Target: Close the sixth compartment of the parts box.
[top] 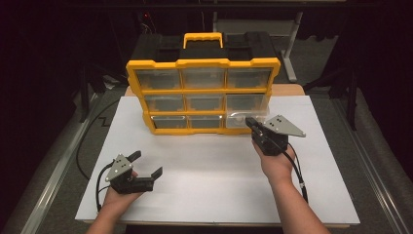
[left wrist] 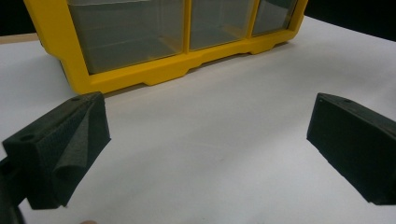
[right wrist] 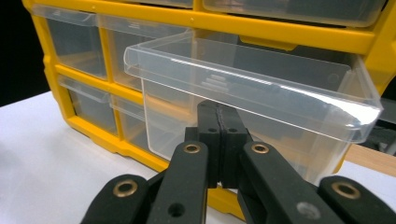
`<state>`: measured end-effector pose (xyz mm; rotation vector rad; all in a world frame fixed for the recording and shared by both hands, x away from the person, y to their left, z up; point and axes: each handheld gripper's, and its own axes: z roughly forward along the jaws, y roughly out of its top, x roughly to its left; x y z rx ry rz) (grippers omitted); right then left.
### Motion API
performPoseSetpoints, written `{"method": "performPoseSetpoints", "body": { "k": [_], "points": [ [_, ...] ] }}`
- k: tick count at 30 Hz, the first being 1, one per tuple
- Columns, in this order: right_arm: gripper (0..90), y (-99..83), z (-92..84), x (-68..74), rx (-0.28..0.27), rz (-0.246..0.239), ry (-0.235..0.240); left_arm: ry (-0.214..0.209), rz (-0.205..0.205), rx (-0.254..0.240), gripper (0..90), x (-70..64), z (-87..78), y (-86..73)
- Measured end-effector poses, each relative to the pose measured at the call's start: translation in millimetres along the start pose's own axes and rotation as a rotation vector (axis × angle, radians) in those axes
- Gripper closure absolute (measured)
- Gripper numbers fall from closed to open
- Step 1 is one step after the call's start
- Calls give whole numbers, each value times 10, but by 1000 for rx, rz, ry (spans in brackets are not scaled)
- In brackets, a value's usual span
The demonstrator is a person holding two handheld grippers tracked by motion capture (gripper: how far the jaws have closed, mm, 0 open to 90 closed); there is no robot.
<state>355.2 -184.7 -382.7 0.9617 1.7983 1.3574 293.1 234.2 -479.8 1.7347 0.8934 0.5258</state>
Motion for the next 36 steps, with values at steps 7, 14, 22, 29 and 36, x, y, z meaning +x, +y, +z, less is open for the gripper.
{"method": "performPoseSetpoints", "body": {
  "k": [7, 14, 22, 29, 36],
  "points": [
    [900, 13, 76, -54, 13, -7, -21, 2, -5, -7, 5, 1, -6, 3],
    [900, 32, 159, -85, 24, -1, -41, 0, -7, -7, 5, 10, -12, 3],
    [900, 73, 280, -122, 30, -22, -56, 1, -10, -2, 5, 20, -7, 1],
    [900, 128, 372, -168, 40, -25, -75, 1, -18, 0, 5, 23, -1, -2],
    [900, 161, 457, -216, 56, -23, -99, 1, -19, 1, 5, 31, -7, -3]
  ]
}}
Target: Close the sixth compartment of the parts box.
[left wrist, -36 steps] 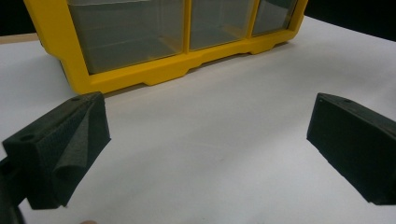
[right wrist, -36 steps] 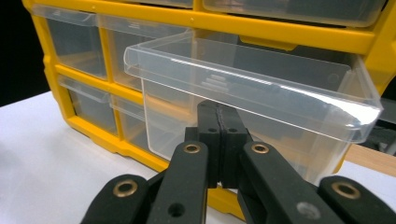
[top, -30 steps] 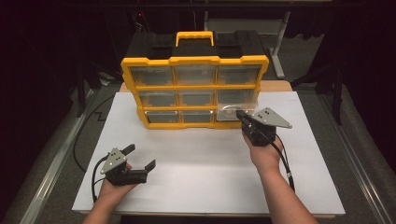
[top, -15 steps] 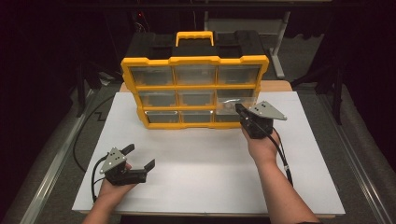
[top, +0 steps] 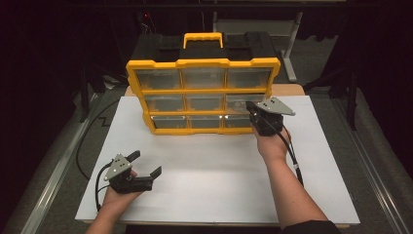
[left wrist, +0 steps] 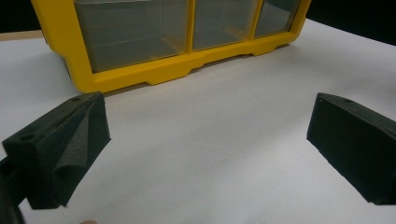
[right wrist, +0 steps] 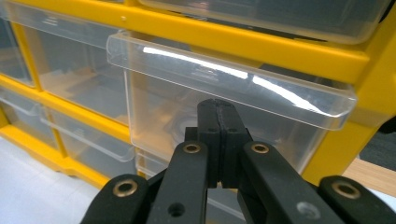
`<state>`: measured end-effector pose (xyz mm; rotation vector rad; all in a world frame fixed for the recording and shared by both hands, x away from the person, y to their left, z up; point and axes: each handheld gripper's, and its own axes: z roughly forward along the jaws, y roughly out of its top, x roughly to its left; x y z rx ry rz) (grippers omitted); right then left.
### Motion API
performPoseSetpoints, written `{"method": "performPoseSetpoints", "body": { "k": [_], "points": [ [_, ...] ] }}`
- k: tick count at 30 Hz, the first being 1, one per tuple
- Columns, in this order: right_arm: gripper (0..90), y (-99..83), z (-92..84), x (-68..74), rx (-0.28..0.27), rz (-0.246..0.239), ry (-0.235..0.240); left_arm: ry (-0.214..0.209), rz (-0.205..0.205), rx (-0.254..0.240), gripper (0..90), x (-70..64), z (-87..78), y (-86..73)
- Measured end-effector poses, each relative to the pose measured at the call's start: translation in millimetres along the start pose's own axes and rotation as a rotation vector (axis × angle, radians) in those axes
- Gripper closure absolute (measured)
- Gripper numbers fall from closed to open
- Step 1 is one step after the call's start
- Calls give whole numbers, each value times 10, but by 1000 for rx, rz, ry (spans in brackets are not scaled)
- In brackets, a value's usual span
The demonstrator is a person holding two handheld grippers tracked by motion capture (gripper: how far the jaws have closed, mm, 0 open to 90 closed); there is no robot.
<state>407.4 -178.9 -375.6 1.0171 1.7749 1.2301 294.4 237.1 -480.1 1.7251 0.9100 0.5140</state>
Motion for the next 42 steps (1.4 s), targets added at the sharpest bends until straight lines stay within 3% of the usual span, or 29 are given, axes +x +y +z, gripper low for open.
{"method": "performPoseSetpoints", "body": {
  "k": [7, 10, 24, 31, 42],
  "points": [
    [900, 23, 104, -35, 15, 1, -7, -1, 0, 2, 5, 3, 3, 0],
    [900, 25, 129, -12, 14, -21, -5, 0, -3, 1, 5, 5, 8, -2],
    [900, 69, 93, -28, 21, -32, -11, 2, -1, 3, 5, 5, 8, -1],
    [900, 73, -42, -36, 18, -24, 7, 3, 3, 0, 5, 2, 2, 2],
    [900, 30, -408, 21, -9, -41, 69, 14, -5, 2, 5, -3, 1, 0]
  ]
}}
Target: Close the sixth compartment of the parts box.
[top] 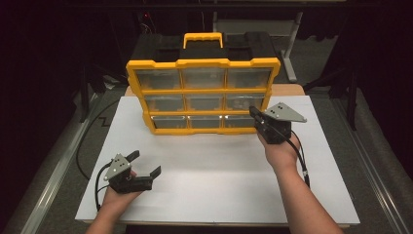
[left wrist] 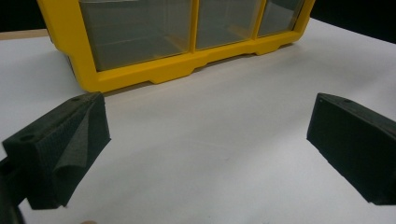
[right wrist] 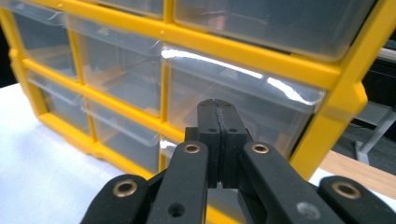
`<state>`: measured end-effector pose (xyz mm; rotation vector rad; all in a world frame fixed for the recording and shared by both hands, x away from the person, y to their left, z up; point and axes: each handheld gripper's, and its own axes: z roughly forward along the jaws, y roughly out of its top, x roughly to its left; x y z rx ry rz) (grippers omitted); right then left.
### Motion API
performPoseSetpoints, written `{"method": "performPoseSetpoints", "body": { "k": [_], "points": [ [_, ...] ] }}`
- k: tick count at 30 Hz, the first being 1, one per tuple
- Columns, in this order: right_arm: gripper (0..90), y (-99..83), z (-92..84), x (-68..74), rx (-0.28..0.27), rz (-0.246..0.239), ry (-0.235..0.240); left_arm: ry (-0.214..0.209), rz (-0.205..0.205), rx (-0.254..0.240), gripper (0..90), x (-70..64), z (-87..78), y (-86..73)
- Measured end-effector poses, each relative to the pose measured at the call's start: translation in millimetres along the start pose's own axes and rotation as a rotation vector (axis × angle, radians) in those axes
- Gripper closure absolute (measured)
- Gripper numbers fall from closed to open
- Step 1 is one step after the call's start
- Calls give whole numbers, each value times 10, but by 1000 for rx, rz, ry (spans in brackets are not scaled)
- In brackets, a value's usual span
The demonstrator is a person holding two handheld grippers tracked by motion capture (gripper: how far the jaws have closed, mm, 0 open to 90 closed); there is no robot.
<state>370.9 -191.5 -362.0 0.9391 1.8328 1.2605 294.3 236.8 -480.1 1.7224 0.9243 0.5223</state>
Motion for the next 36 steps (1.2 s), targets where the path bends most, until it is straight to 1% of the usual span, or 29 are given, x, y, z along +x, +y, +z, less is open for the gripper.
{"method": "performPoseSetpoints", "body": {
  "k": [5, 7, 8, 11, 13, 17, 20, 22, 25, 27, 28, 30, 32, 33, 36],
  "points": [
    [900, -163, -52, -4, 22, 5, 12, 11, 2, 2, 5, -1, -1, 0],
    [900, -272, -50, -5, 39, 12, 13, 12, 3, 5, 5, 4, -1, 1],
    [900, -325, -44, -14, 43, 6, 16, 13, 3, 4, 5, 5, -1, 1],
    [900, -482, -39, -22, 66, 19, 16, 18, 5, 5, 5, 11, -4, 1],
    [900, -610, -52, -25, 81, 35, 21, 23, 3, 4, 5, 18, -7, 1],
    [900, -795, -119, -17, 103, 43, 27, 24, -1, 6, 5, 28, -6, 1],
    [900, -903, -242, 14, 109, 39, 30, 24, 3, 7, 5, 34, -10, 2],
    [900, -956, -344, 29, 101, 38, 37, 25, 3, 11, 5, 43, -19, 3],
    [900, -1035, -509, 39, 91, 39, 34, 21, -9, 10, 5, 64, -34, 7],
    [900, -1113, -654, 36, 84, 53, 24, 20, -22, 9, 3, 68, -36, 3],
    [900, -1176, -742, 27, 79, 69, 18, 21, -19, 12, 3, 67, -38, 1],
    [900, -1268, -835, 3, 84, 75, 10, 23, -12, 21, 3, 64, -39, -1],
    [900, -1333, -856, -28, 100, 94, 22, 31, -15, 21, 3, 60, -22, 0],
    [900, -1347, -846, -36, 104, 93, 21, 33, -16, 23, 3, 60, -17, 2],
    [900, -1341, -825, -57, 92, 106, 17, 34, -11, 28, 3, 46, -5, 5]
  ]
}}
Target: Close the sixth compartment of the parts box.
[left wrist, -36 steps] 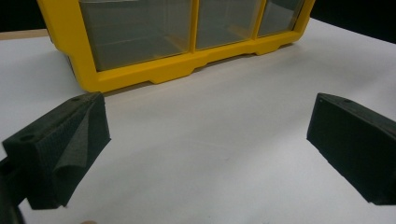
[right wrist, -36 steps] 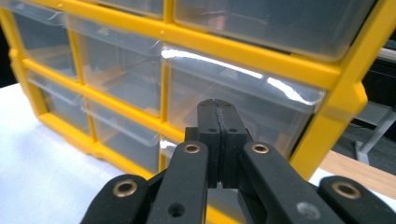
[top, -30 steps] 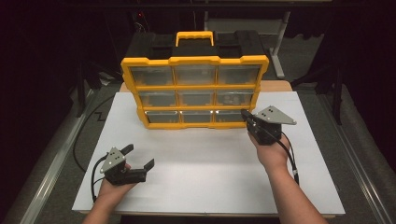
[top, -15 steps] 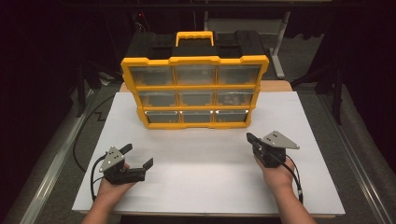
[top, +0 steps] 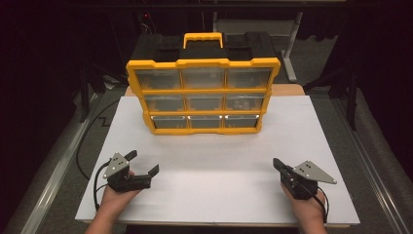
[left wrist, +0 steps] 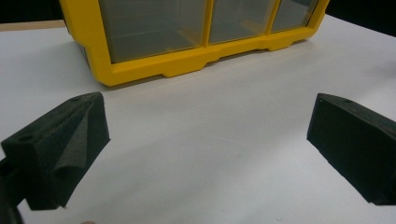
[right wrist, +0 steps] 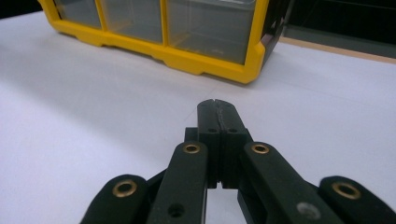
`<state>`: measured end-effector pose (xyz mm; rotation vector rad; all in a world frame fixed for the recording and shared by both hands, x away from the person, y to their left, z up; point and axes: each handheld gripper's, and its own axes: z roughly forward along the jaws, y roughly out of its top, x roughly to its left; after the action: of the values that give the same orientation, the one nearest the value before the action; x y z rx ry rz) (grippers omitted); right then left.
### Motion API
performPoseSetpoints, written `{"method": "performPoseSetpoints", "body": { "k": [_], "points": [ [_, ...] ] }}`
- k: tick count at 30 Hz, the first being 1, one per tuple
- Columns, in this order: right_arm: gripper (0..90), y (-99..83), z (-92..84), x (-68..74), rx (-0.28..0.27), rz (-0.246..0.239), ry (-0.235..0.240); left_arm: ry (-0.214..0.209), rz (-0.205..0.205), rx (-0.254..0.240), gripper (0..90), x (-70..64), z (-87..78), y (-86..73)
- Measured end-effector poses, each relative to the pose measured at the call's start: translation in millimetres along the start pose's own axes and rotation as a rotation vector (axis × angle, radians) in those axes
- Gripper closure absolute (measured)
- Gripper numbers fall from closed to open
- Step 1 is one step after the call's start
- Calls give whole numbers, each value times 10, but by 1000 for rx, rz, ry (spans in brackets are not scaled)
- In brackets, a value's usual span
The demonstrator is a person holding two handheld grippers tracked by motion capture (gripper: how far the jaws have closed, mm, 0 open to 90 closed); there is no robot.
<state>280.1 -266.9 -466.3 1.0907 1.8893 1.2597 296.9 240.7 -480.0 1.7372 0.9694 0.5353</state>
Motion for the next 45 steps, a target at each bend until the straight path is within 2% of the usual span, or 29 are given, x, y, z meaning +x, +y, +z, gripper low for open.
{"method": "performPoseSetpoints", "body": {
  "k": [3, 7, 11, 13, 15, 17, 19, 24, 29, 30, 34, 39, 45],
  "points": [
    [817, 12, 21, -24, 8, 20, 12, 3, 11, 12, 3, -11, -3, -4],
    [596, 10, 65, -53, 56, 44, 41, 7, 8, 14, 3, -19, -1, -5],
    [355, -2, 118, -27, 83, 17, 33, 5, 8, 31, 3, -17, 12, -7],
    [251, -11, 138, -27, 87, 22, 37, 5, 10, 34, 3, -12, 12, -6],
    [153, -17, 159, -27, 93, 13, 35, 8, 11, 34, 3, -8, 11, -6],
    [92, -15, 158, -10, 87, -3, 24, 15, 12, 28, 3, -7, 5, -4],
    [4, -9, 156, -2, 74, 8, 30, 19, 7, 18, 3, -4, -7, 2],
    [1, 26, 45, 18, 39, 12, 33, 16, 0, 20, 3, -3, -18, 5],
    [1, 26, -138, -18, -22, 18, 22, 12, 23, 39, 3, -19, 14, -1],
    [1, 20, -137, -35, -25, 11, 17, 12, 24, 41, 3, -19, 22, -1],
    [1, -7, -107, -74, -23, 42, 15, 8, 22, 41, 3, -29, 27, 2],
    [1, -23, -108, -81, -29, 47, 19, -3, 26, 47, 3, -53, 39, -1],
    [1, -45, -62, -90, -7, 41, 19, -5, 33, 66, 3, -53, 57, -5]
  ]
}}
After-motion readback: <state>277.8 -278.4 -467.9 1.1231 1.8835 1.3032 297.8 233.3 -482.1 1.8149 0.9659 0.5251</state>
